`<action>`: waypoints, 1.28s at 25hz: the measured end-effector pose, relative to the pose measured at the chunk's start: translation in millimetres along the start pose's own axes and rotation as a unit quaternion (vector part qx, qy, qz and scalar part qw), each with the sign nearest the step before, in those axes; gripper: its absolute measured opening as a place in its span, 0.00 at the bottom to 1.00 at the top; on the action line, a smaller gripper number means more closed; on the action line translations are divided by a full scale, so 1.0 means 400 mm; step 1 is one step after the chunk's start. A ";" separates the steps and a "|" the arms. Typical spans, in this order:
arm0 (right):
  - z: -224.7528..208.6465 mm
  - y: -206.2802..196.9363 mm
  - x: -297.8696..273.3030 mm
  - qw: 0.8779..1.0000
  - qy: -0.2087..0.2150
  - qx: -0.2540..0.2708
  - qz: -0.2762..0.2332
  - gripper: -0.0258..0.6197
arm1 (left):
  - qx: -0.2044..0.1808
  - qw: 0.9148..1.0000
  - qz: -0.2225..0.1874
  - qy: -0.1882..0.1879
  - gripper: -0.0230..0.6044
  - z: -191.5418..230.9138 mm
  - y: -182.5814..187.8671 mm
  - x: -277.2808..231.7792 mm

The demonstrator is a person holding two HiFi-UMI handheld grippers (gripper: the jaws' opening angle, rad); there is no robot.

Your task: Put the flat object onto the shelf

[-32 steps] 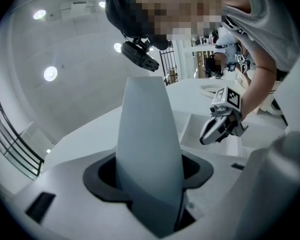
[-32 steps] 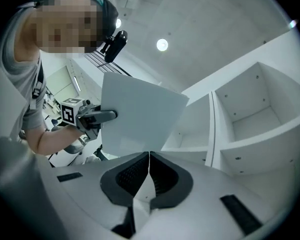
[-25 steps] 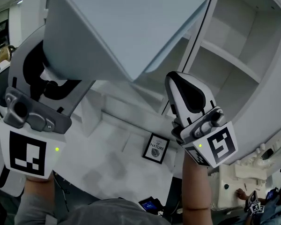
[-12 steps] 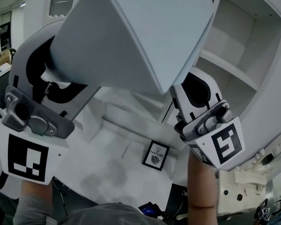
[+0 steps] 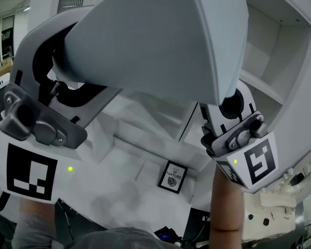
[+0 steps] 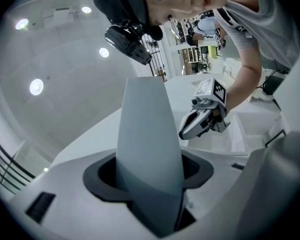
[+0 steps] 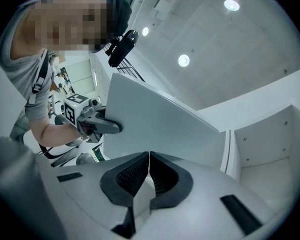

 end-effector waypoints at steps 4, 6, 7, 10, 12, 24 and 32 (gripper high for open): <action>-0.009 0.009 -0.006 1.000 -0.003 0.001 -0.005 0.08 | -0.023 1.000 0.004 0.000 0.46 0.005 -0.007 -0.038; -0.014 0.010 -0.006 1.000 -0.004 0.001 -0.006 0.08 | -0.023 1.000 0.005 -0.003 0.46 0.005 -0.015 -0.059; -0.017 0.009 -0.007 1.000 -0.005 0.001 -0.007 0.08 | -0.022 1.000 0.007 -0.004 0.46 0.004 -0.020 -0.069; -0.028 0.005 -0.011 1.000 -0.008 0.004 -0.006 0.08 | -0.023 1.000 0.014 -0.007 0.46 0.002 -0.038 -0.098; -0.036 -0.003 -0.013 1.000 -0.012 0.014 0.001 0.08 | -0.021 1.000 0.022 -0.005 0.46 0.001 -0.055 -0.115; -0.054 -0.037 -0.049 1.000 -0.013 0.011 0.002 0.08 | -0.036 0.997 0.069 0.004 0.46 -0.005 -0.122 -0.208; -0.068 -0.057 -0.065 1.000 -0.009 0.003 0.004 0.08 | -0.073 0.994 0.084 -0.010 0.46 -0.029 -0.161 -0.275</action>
Point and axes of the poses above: the fingertips, and each gripper's own axes: x backward along the fingers, z to its left, y out of its top, the point moved 6 cm from there along x, backward along the fingers, and after that the axes turned 9 degrees about z, right-handed, at the moved point
